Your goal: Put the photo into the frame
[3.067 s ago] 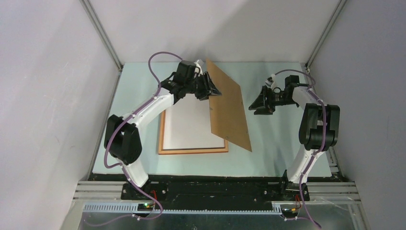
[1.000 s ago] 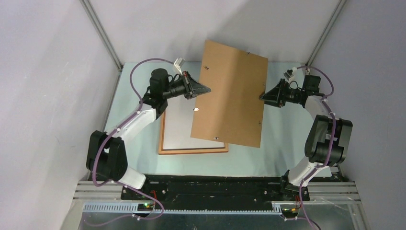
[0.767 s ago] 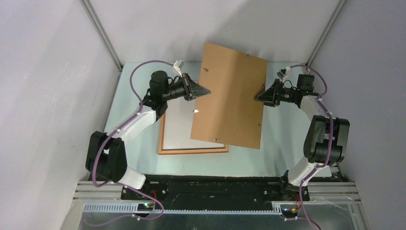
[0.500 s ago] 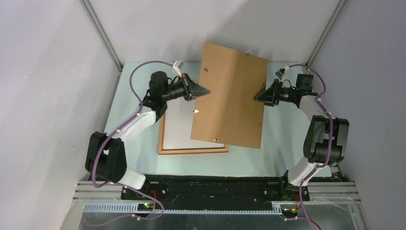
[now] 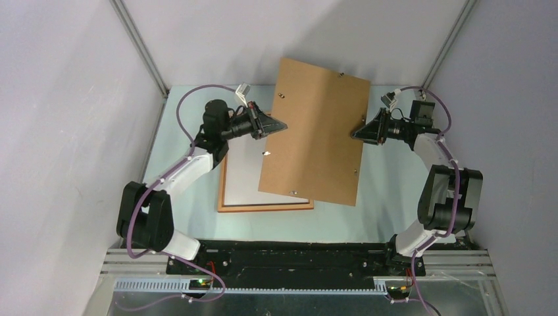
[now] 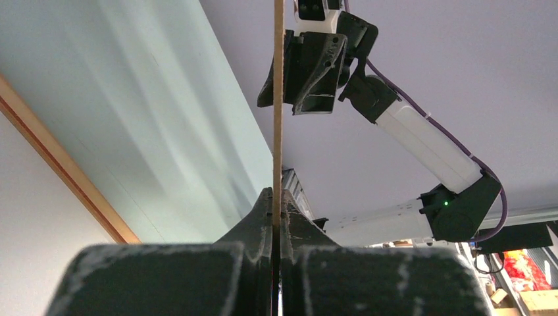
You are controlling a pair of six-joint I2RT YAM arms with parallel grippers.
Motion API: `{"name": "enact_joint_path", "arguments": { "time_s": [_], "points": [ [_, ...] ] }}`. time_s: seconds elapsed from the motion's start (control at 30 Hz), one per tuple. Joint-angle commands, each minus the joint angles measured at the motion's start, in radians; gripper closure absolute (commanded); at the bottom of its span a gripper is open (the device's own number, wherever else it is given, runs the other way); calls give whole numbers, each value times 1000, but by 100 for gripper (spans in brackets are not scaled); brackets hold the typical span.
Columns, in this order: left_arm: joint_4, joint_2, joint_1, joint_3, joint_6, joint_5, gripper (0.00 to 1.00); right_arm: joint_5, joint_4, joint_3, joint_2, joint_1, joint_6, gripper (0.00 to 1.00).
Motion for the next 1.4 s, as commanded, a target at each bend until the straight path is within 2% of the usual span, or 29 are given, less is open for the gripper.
{"name": "enact_joint_path", "arguments": {
  "time_s": [0.0,0.33,0.67,1.07,1.17,1.2,1.3,1.37],
  "points": [
    [85,-27,5,-2,12,-14,100,-84,16,1,-68,12,4,47],
    [76,-17,12,-63,76,-80,100,-119,16,1,-104,12,12,59],
    [44,31,24,-64,133,-109,100,-178,-69,1,-136,12,-49,63],
    [39,73,25,-69,127,-139,100,-251,-146,11,-167,10,-110,64],
    [38,90,24,-73,137,-146,100,-273,-279,41,-160,9,-197,64],
    [38,94,24,-73,139,-147,100,-287,-325,71,-149,8,-275,64],
    [42,114,25,-72,147,-147,100,-311,-601,159,-114,-5,-466,65],
    [46,120,24,-69,150,-141,100,-286,-681,187,-92,-11,-538,67]
  ]
}}
